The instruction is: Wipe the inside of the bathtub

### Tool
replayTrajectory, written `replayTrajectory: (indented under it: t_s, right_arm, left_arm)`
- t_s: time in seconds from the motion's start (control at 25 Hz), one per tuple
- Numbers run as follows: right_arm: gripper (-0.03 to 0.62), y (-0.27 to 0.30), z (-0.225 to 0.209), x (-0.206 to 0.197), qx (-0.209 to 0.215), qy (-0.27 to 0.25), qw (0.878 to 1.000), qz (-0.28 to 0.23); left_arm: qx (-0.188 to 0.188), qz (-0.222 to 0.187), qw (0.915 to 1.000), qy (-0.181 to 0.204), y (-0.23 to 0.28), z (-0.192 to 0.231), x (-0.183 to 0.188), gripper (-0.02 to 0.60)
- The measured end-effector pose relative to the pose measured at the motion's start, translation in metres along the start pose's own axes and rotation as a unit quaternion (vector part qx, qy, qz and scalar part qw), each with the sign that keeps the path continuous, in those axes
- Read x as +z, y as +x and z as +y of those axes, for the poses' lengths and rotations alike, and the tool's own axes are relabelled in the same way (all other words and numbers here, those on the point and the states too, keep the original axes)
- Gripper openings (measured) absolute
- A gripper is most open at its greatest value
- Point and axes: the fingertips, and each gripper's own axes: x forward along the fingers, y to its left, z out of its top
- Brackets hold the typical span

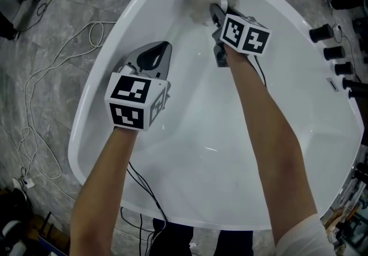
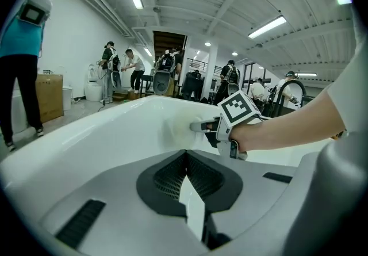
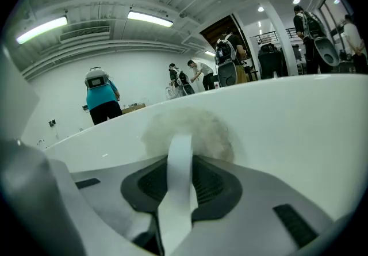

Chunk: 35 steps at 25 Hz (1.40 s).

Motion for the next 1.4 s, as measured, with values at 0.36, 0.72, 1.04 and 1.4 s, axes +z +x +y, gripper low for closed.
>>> replayTrajectory:
  t_s: [0.36,0.72,1.04,1.4]
  right_arm:
    - [0.098,0.012,-0.009,-0.046,-0.012,0.001,1.000,0.023]
    - [0.098,-0.004,-0.034,-0.072,-0.021,0.004,0.999,0.038]
    - [0.098,-0.031,-0.061,-0.079,-0.039,0.013,0.998,0.042]
    - [0.098,-0.061,-0.094,-0.093,-0.049,0.019,0.998,0.046]
  left_arm:
    - [-0.009,0.002,0.9999,0.005,0.007,-0.001,-0.015,0.011]
    - [-0.021,0.014,0.9996,0.008,0.020,-0.018,-0.029,0.012]
    - [-0.034,0.023,0.9991,0.014,0.027,-0.041,-0.030,0.012]
    - [-0.053,0.029,0.9979,0.025,0.042,-0.077,-0.030,0.012]
